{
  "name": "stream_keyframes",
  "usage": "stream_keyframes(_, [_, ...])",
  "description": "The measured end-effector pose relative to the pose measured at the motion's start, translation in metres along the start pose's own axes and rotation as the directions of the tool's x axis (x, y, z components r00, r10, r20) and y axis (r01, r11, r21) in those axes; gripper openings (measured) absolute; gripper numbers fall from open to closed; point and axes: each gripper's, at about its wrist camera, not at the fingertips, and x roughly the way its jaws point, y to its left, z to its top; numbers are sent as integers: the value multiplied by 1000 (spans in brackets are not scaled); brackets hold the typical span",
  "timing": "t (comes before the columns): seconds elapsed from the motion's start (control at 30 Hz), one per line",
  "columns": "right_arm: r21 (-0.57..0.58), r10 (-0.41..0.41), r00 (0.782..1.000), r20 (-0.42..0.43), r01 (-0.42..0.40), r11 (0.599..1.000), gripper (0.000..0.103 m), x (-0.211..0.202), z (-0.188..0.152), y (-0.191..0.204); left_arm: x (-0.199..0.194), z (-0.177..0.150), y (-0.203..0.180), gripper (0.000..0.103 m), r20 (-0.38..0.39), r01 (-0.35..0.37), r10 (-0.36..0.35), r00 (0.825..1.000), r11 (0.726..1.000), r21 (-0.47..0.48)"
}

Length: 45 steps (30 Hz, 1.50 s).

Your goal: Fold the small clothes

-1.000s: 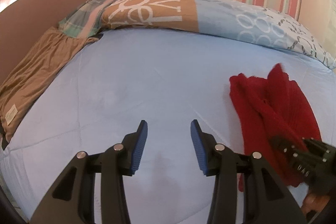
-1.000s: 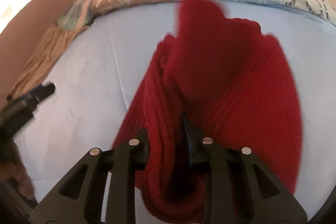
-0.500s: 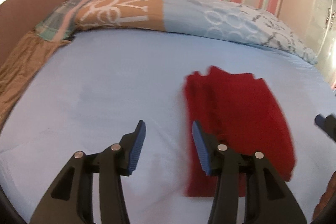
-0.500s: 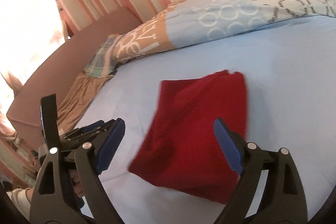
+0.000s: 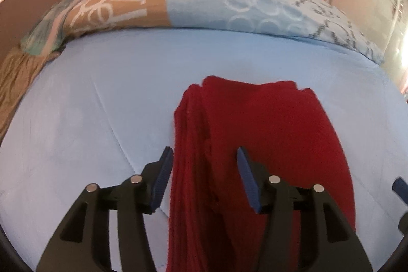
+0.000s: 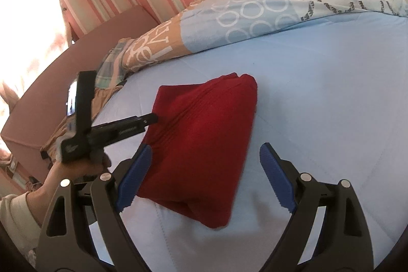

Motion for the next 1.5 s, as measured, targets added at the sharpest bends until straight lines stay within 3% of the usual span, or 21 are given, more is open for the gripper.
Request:
stream_keyframes(0.1, [1,6,1000,-5,-6,1000,87,6,2,-5,9,4,-2,52,-21,105,-105,994,995,2])
stream_keyframes(0.27, [24,8,1000,-11,-8,1000,87,12,5,-11,20,6,-9,52,-51,148,-147,988,989,7])
stream_keyframes(0.33, [24,9,1000,-23,-9,1000,87,15,4,-11,23,5,-13,42,-62,134,-133,989,991,17])
stream_keyframes(0.37, [22,8,1000,-27,-7,1000,87,16,3,-11,25,6,-15,26,-72,119,-116,991,992,38])
stream_keyframes(0.4, [18,6,999,-31,-5,1000,87,17,3,-10,27,6,-16,22,-81,118,-114,990,992,44])
stream_keyframes(0.57, [13,-4,999,-37,5,1000,87,19,3,-9,14,12,-17,17,-53,103,-100,994,992,71])
stream_keyframes(0.8, [-45,-15,999,-38,13,999,87,29,11,10,5,38,-14,12,18,-61,59,998,973,224])
stream_keyframes(0.97, [-102,-54,994,-93,44,994,87,57,1,26,38,12,-13,15,31,-142,140,990,919,369])
stream_keyframes(1.07, [-149,-112,982,-150,89,985,87,77,-14,28,38,-6,-4,18,44,-114,106,993,937,331])
stream_keyframes(1.13, [-174,-159,969,-188,127,976,87,88,-25,25,30,-13,4,32,66,-100,85,994,953,284])
stream_keyframes(1.17, [-184,-183,962,-202,146,972,87,91,-30,22,24,-15,8,48,82,-115,98,992,961,251])
stream_keyframes(1.2, [-188,-205,957,-204,167,968,87,91,-34,19,18,-16,12,56,87,-111,94,992,968,223])
stream_keyframes(1.27, [-167,-201,958,-205,169,972,87,87,-37,13,1,-23,25,58,91,-77,64,994,987,144])
stream_keyframes(1.37, [-161,-201,965,-171,174,972,87,74,-36,14,-23,-36,26,58,118,-51,36,992,991,126])
stream_keyframes(1.5, [-175,-187,971,-151,160,971,87,65,-41,22,-35,-68,10,58,108,-30,6,994,973,229])
